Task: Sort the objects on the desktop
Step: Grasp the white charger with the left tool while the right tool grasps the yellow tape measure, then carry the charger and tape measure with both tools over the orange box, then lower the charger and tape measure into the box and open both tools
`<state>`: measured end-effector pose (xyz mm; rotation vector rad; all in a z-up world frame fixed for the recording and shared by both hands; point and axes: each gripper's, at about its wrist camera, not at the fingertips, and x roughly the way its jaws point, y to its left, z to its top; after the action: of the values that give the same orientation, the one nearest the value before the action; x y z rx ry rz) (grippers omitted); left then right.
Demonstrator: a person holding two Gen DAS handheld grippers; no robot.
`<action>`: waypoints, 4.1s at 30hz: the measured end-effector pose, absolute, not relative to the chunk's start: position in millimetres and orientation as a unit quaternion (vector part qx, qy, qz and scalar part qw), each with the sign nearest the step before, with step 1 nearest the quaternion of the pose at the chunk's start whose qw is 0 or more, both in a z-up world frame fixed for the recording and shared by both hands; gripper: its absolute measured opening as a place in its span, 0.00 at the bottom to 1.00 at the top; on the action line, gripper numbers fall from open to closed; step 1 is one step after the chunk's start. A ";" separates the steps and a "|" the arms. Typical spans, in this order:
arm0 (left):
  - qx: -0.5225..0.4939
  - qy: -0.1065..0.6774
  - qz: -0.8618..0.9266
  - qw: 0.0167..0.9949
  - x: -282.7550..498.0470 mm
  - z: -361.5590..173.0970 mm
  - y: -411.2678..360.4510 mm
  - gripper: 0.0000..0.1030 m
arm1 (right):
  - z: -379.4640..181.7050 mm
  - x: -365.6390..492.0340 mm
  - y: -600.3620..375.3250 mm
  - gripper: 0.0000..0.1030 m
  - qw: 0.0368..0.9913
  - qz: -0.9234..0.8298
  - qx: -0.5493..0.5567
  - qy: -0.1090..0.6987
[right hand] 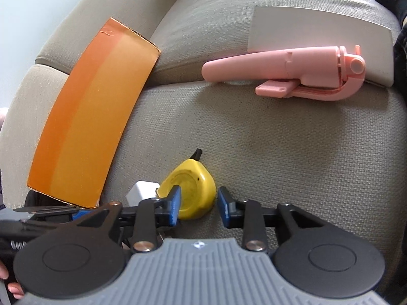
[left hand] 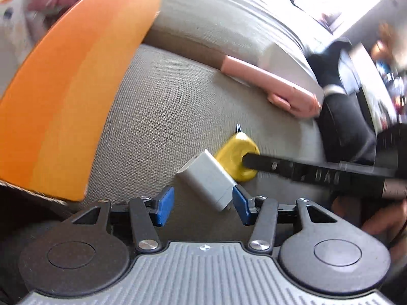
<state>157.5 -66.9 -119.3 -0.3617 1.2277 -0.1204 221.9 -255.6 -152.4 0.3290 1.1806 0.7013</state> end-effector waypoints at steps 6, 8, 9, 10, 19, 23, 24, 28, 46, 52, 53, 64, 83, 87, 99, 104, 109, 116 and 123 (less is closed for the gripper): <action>-0.225 0.583 -0.028 0.780 185.8 -136.7 -68.9 0.58 | -156.0 222.6 -257.6 0.36 0.756 0.322 0.169 0.544; -0.215 0.586 -0.019 0.781 187.3 -140.6 -74.1 0.58 | -157.4 223.0 -257.0 0.36 0.756 0.323 0.171 0.544; -0.211 0.586 -0.013 0.782 187.2 -142.7 -76.5 0.58 | -157.4 222.4 -256.5 0.37 0.756 0.326 0.169 0.542; -0.212 0.585 -0.010 0.783 187.0 -144.6 -77.0 0.58 | -157.9 222.2 -256.1 0.37 0.756 0.327 0.167 0.541; -0.205 0.578 -0.024 0.790 186.0 -147.2 -69.9 0.50 | -159.9 224.0 -264.0 0.24 0.744 0.337 0.217 0.536; -0.209 0.576 -0.019 0.790 182.9 -145.9 -59.1 0.47 | -149.9 215.4 -259.6 0.22 0.746 0.351 0.190 0.534; -0.208 0.574 -0.014 0.792 182.1 -144.9 -56.2 0.47 | -146.6 212.8 -258.1 0.21 0.746 0.355 0.180 0.534; -0.208 0.570 -0.007 0.795 181.6 -144.9 -47.8 0.46 | -139.0 201.8 -252.2 0.21 0.745 0.361 0.135 0.545; -0.229 0.564 -0.031 0.793 187.7 -152.1 -43.7 0.44 | -185.8 227.3 -269.4 0.29 0.676 0.322 0.301 0.590; -0.235 0.562 -0.033 0.793 185.1 -151.3 -40.9 0.42 | -161.8 214.7 -261.3 0.24 0.715 0.346 0.245 0.555; -0.233 0.561 -0.032 0.793 184.8 -150.8 -41.2 0.42 | -155.3 211.6 -258.1 0.22 0.724 0.351 0.228 0.549; -0.232 0.569 -0.028 0.789 180.9 -148.6 -35.9 0.42 | -134.1 204.9 -237.1 0.21 0.758 0.366 0.162 0.516; -0.309 0.433 -0.038 0.846 135.7 -5.3 51.1 0.42 | 18.0 208.1 -217.7 0.20 0.791 0.439 0.105 0.413; -0.325 0.413 0.009 0.851 138.3 6.2 93.7 0.42 | 45.5 219.0 -172.2 0.20 0.784 0.474 0.069 0.395; -0.439 0.454 0.172 0.756 202.6 -70.0 178.9 0.42 | 18.1 260.7 -4.0 0.20 0.745 0.499 -0.125 0.426; -0.457 0.469 0.228 0.721 223.4 -93.9 185.3 0.42 | -2.0 273.8 31.0 0.20 0.722 0.506 -0.198 0.429; -0.478 0.474 0.273 0.687 234.1 -113.8 192.3 0.39 | -15.6 284.3 46.2 0.20 0.711 0.510 -0.225 0.429; -0.482 0.459 0.299 0.684 243.3 -128.2 196.7 0.37 | -30.3 290.2 55.4 0.20 0.698 0.518 -0.234 0.436; -0.494 0.441 0.297 0.688 240.1 -136.9 205.6 0.37 | -38.0 288.6 57.1 0.20 0.690 0.522 -0.238 0.440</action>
<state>240.1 205.6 -136.9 -1.1053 0.9859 0.6655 288.6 57.1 -38.0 -0.5319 0.9849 1.1677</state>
